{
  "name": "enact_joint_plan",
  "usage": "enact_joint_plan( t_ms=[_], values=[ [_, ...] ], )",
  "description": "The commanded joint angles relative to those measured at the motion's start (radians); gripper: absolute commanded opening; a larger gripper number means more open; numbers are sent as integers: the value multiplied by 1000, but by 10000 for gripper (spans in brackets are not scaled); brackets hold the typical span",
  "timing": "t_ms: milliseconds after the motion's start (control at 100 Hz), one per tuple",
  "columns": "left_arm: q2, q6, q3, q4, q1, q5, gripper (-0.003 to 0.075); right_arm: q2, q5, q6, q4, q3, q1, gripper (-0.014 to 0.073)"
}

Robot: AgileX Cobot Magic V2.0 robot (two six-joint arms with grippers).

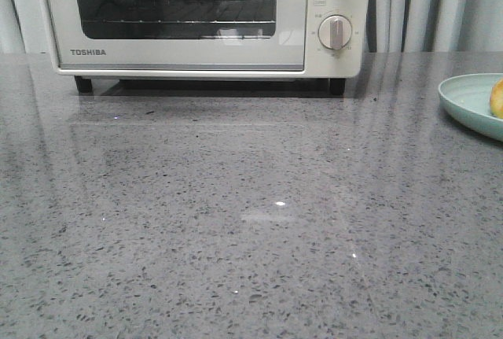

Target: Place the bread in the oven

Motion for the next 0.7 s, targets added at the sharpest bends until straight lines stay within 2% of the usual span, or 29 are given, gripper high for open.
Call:
enact_joint_plan(
  t_ms=[0, 480, 690],
  values=[
    [-17, -9, -36, -8, -8, -92, -21, 12, -67, -9, 7, -33, 1, -57],
    [40, -9, -36, -6, -8, -100, -21, 12, -65, -9, 7, -33, 1, -57],
    [55, -9, -36, -6, -8, 17, -21, 12, -64, -9, 7, -33, 1, -57]
  ],
)
